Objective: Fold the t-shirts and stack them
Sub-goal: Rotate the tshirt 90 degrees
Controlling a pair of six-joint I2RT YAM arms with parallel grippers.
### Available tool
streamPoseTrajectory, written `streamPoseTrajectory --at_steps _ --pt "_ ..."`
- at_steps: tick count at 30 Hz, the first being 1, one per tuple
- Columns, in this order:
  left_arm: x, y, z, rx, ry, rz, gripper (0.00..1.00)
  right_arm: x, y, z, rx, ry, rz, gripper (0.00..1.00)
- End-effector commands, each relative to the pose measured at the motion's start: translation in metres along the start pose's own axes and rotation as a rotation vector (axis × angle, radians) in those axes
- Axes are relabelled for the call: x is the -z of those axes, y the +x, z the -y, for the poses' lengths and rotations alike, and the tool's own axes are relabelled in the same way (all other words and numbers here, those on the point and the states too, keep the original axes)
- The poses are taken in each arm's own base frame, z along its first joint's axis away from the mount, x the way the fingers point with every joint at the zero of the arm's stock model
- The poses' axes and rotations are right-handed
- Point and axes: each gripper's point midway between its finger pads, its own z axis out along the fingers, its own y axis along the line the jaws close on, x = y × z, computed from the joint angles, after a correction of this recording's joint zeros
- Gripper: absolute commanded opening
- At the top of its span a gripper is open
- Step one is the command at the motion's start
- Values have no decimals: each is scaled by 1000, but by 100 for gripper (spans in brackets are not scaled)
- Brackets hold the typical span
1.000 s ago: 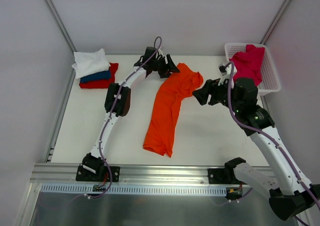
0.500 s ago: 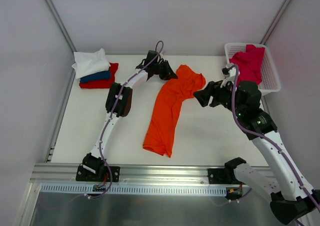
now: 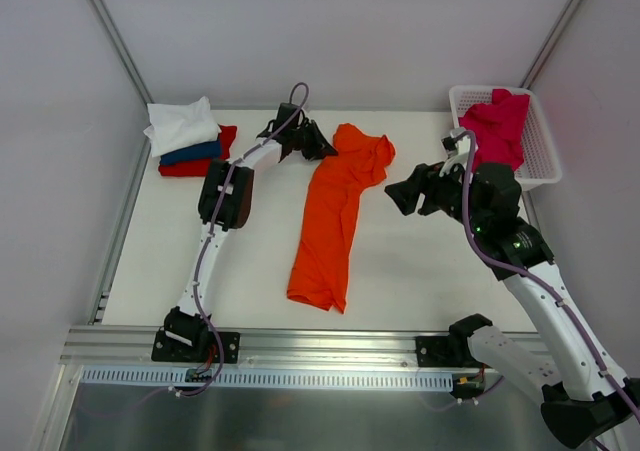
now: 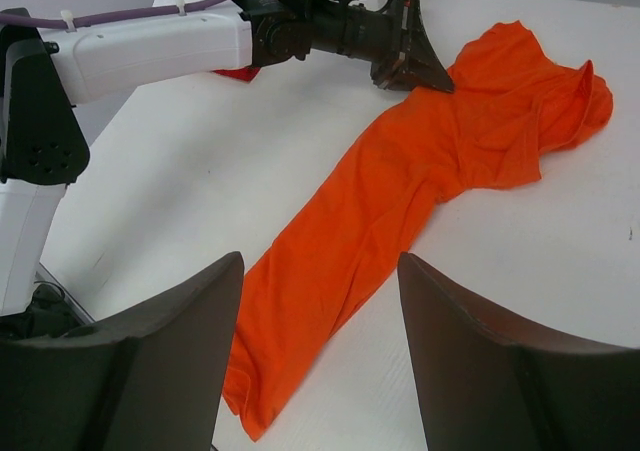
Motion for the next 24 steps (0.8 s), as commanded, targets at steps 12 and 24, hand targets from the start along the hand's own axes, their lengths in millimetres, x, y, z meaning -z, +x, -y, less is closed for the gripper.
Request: streamPoseTrajectory --at_steps 12,24 --pt "67 -60 -29 20 -94 170 0 -3 -3 -10 0 -48 26 67" --pt "91 -69 -61 57 -146 195 0 -5 0 -9 0 -47 20 67"
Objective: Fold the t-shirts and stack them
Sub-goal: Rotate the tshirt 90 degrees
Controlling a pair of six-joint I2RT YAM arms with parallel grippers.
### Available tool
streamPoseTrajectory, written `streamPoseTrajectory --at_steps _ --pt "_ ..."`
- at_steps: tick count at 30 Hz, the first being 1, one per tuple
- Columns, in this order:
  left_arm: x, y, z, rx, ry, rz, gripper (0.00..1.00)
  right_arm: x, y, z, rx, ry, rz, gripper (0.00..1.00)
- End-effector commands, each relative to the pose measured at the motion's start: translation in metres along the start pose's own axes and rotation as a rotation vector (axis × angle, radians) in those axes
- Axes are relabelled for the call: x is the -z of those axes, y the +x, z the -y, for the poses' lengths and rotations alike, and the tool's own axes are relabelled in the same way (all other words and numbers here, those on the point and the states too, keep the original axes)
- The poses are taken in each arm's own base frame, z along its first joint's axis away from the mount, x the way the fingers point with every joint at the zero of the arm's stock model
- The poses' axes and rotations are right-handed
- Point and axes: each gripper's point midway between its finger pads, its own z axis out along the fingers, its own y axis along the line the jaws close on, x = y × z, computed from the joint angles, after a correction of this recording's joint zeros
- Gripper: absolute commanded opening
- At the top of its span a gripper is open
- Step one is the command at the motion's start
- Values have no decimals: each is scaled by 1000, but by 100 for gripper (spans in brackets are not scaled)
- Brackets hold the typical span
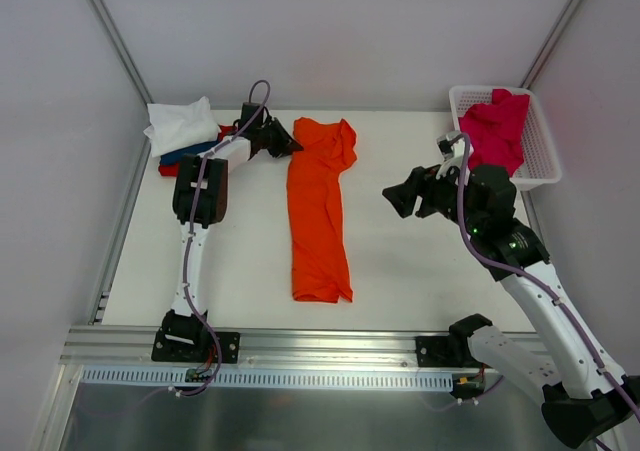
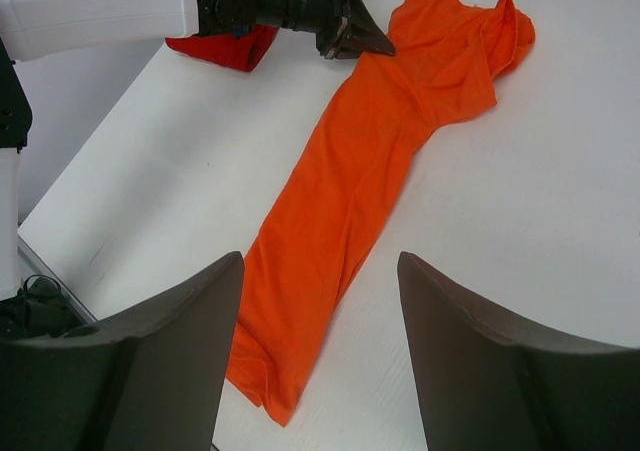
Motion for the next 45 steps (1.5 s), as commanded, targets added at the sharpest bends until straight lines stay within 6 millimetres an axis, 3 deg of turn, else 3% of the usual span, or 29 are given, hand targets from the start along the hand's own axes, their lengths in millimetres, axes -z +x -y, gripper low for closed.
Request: streamPoseTrajectory --at_steps 1,4,9,11,12,16,23,27,31,32,33,35,40,45 --pt "19 -16 3 -38 -23 47 0 -1 -11 -9 1 -41 37 67" --pt "19 -16 4 -48 -10 40 0 -2 -11 -10 3 -44 36 67" --pt "18 -13 7 -64 16 16 67 -3 -11 -11 3 -48 37 67" --pt "20 -14 8 -72 16 18 82 -4 -10 -11 4 -48 35 67" --pt "21 -14 8 -75 15 19 84 -4 -10 -11 3 -47 35 67" --pt "30 -10 6 -80 -5 24 85 -9 -3 -9 0 -46 15 67" --pt "59 10 6 -88 -32 10 86 -30 32 5 -58 -11 -66 67" --pt "66 14 -1 -122 -70 16 92 -38 50 7 -77 -13 -107 66" --pt "59 2 13 -150 -33 11 93 -37 51 3 -86 -20 -99 66" --pt "52 4 8 -135 -29 -10 93 -36 51 3 -87 -17 -99 66" --pt "51 -2 22 -145 11 -12 95 -36 51 2 -85 -19 -98 66" --pt "47 -1 29 -163 27 -17 97 -34 51 2 -82 -15 -95 66" --pt "57 -2 52 -274 -17 51 98 -34 53 3 -81 -7 -95 66" --pt "76 -6 31 -296 -195 74 98 -36 53 2 -79 -13 -97 66"
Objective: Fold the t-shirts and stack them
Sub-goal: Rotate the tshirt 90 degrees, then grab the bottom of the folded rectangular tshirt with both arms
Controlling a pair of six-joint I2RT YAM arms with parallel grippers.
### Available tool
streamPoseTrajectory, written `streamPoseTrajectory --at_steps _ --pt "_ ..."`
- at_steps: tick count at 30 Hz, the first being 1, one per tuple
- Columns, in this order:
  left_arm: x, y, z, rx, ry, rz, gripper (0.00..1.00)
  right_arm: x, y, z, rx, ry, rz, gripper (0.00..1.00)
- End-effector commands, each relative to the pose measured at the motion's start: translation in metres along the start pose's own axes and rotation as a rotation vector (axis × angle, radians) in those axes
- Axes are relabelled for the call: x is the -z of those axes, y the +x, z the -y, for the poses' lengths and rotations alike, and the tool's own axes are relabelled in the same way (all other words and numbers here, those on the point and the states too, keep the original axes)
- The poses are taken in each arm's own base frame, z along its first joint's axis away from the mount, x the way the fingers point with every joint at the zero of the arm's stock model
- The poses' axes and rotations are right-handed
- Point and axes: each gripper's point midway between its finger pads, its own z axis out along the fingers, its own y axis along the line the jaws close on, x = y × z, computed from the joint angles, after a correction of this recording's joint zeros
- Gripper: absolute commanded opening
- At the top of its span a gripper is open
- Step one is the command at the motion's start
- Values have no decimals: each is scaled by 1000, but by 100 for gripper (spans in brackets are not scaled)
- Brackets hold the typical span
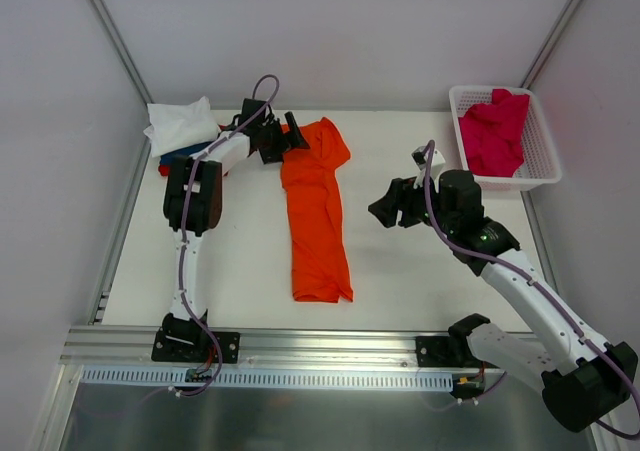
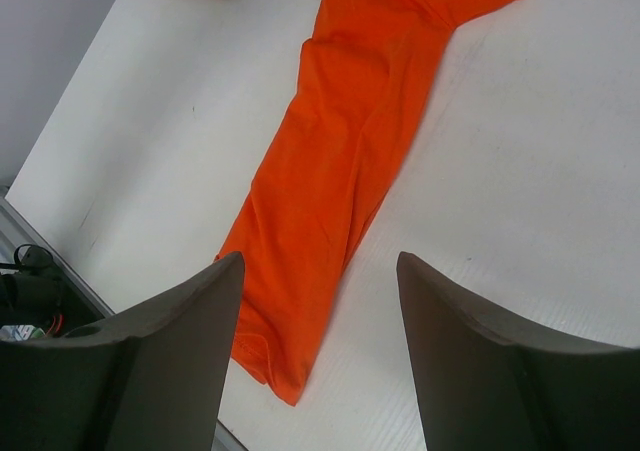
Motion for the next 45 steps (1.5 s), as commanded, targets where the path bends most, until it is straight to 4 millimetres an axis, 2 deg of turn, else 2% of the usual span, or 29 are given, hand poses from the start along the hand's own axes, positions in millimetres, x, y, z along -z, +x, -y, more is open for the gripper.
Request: streamPoseTrajectory --at_steps 1,5,13,15,16,17,19,20,21,22,23,28,32,33,35,36,41,43,44,45 --pt "42 -28 8 -104 -133 88 98 1 -14 -8 4 -22 62 66" --pt "54 -30 -9 -144 -238 98 98 -2 -15 -11 2 -35 63 66" --pt "78 -31 -19 -219 -341 126 99 -6 -13 -16 2 -49 59 66" --pt "80 -18 -23 -200 -338 88 99 -6 -12 -15 2 -45 58 66" --pt "85 -14 -17 -185 -319 85 99 -6 -12 -15 2 -43 58 66" --pt "85 1 -24 -166 -324 51 98 -8 -10 -13 2 -36 53 66" --pt "92 12 -19 -142 -306 35 98 -12 -6 -10 -6 -27 45 66" --pt "93 29 -26 -129 -317 2 98 -14 -2 -7 -11 -16 33 66" --pt "94 36 -26 -117 -317 -8 98 -18 4 -4 -22 -8 17 66" --pt "100 40 -18 -112 -299 -8 98 -21 5 -3 -29 -6 16 66" --pt "100 56 -20 -109 -303 -40 98 -24 12 1 -35 5 4 66" --pt "113 92 -8 -82 -254 -70 99 -38 32 17 -62 61 -53 66" --pt "125 113 4 -54 -184 -74 99 -45 46 25 -83 87 -80 66" --pt "126 123 0 -47 -184 -83 99 -46 46 26 -91 93 -78 66" --pt "133 129 6 -38 -154 -74 99 -47 50 29 -98 103 -85 66" --pt "136 140 0 -30 -164 -89 99 -47 52 29 -102 104 -90 66" --pt "153 151 16 -31 -98 -51 99 -48 62 33 -116 113 -105 66" --pt "155 163 20 -40 -87 -59 99 -48 71 36 -124 123 -117 66" --pt "159 176 22 -42 -81 -65 99 -46 78 41 -129 137 -119 66" --pt "159 178 24 -47 -77 -70 99 -46 83 43 -131 142 -129 66"
